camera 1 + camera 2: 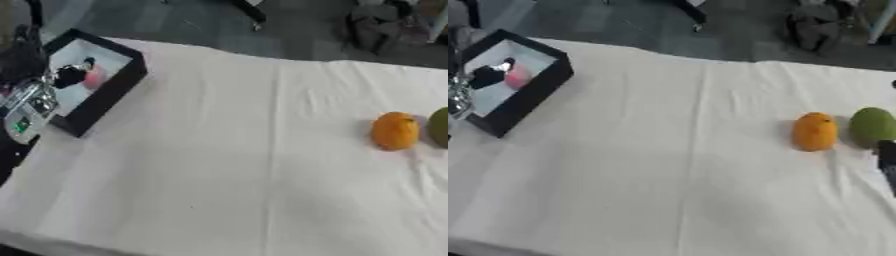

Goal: Pick up the objects with one hand, pass them to the other hand, and then place them into the box on the other side of the table.

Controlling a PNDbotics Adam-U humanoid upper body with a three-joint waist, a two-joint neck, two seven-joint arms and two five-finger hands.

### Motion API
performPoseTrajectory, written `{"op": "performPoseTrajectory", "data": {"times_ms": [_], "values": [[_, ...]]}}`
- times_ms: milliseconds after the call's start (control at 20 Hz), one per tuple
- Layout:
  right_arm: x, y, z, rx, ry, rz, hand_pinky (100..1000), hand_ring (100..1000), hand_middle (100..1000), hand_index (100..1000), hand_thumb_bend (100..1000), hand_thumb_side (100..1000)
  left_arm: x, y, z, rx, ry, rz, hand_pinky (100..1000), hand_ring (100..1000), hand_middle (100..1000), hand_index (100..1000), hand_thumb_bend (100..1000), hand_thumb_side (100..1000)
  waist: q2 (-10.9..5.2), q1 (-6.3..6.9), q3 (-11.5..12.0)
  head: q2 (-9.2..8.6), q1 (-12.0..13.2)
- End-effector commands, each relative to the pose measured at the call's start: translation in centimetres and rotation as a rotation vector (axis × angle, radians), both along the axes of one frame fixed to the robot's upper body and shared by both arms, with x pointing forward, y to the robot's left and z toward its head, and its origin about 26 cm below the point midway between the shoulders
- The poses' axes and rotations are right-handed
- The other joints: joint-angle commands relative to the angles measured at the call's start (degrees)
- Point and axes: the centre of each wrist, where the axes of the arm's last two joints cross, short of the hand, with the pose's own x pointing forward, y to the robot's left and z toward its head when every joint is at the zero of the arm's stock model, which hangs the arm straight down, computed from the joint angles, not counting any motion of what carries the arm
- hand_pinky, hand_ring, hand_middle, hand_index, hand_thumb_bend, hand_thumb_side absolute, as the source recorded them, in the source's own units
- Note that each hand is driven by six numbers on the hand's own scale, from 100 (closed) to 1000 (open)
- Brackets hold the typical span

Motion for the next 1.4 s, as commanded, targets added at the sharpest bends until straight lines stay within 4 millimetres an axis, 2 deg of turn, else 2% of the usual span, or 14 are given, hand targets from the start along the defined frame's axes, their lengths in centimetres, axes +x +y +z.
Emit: {"op": "performPoseTrajectory", "data": {"times_ms": [50,100,200,250,300,350,450,550,700,850,1050,1150,1300,1400], "values": [[-0.3,-0.6,0.8,-0.015,-0.022,-0.028,703,764,800,365,100,284,-1.0,0.0,4.0,0.053,-0.071,-0.040,819,100,949,956,646,557,-1.66,0.18,0.42,0.71,-1.46],[-0.3,-0.7,0.8,-0.013,-0.018,-0.037,698,764,802,399,100,295,-1.2,-0.6,4.6,0.060,-0.091,-0.070,817,100,945,945,637,550,-1.83,0.16,0.67,1.16,-2.58],[-0.1,-1.1,0.7,0.002,0.001,-0.066,684,762,807,531,100,326,-2.1,-2.8,6.4,0.077,-0.155,-0.177,787,100,933,927,583,522,-2.17,0.01,1.26,2.57,-7.10],[0.2,-1.4,0.6,0.019,0.015,-0.080,667,760,813,597,100,281,-2.8,-4.2,7.2,0.080,-0.186,-0.246,772,100,932,925,568,512,-2.31,-0.09,1.56,3.29,-9.79],[0.6,-1.9,0.5,0.042,0.035,-0.096,664,761,816,641,100,371,-3.5,-5.6,8.0,0.083,-0.222,-0.322,766,100,912,907,543,473,-2.48,-0.20,1.90,4.04,-12.82],[1.1,-2.4,0.4,0.061,0.053,-0.112,660,761,820,682,100,375,-4.4,-7.0,8.7,0.087,-0.257,-0.394,752,100,894,900,530,458,-2.61,-0.29,2.23,4.53,-15.40],[2.5,-4.1,0.3,0.093,0.103,-0.163,648,764,838,817,100,419,-7.0,-10.3,9.7,0.088,-0.326,-0.601,715,100,835,896,492,416,-2.88,-0.53,3.15,4.94,-22.50],[3.9,-6.0,0.4,0.102,0.147,-0.222,651,770,851,856,100,434,-8.1,-11.3,9.6,0.083,-0.360,-0.750,714,100,817,891,487,398,-3.11,-0.66,3.92,5.03,-27.94],[5.9,-9.5,0.3,0.081,0.230,-0.354,666,793,909,898,100,489,-8.2,-11.9,8.1,0.023,-0.438,-0.999,691,100,788,887,408,400,-3.49,-0.72,5.41,5.06,-34.74],[8.0,-13.0,-0.6,0.059,0.346,-0.480,680,805,930,908,100,480,-8.2,-12.3,6.1,-0.069,-0.495,-1.192,683,100,790,904,334,434,-3.69,-0.51,6.76,5.06,-38.75],[10.2,-15.8,-1.8,0.004,0.468,-0.607,716,827,938,914,100,376,-7.9,-14.0,3.6,-0.226,-0.543,-1.346,673,100,805,914,257,499,-4.03,-0.01,8.33,5.06,-41.66],[11.1,-16.3,-2.3,-0.041,0.517,-0.644,751,841,945,924,100,278,-7.8,-15.1,2.7,-0.289,-0.547,-1.394,672,100,814,922,235,533,-4.09,0.21,8.93,5.06,-42.78],[12.6,-15.9,-2.7,-0.127,0.567,-0.679,779,856,955,934,100,262,-7.6,-17.0,1.3,-0.380,-0.526,-1.452,666,100,826,928,192,590,-4.05,0.65,9.85,5.06,-44.50],[13.4,-15.0,-2.9,-0.171,0.570,-0.672,790,863,958,937,100,285,-7.6,-18.1,0.4,-0.424,-0.497,-1.477,664,100,830,930,179,608,-3.89,0.92,10.35,5.06,-45.44]]}}
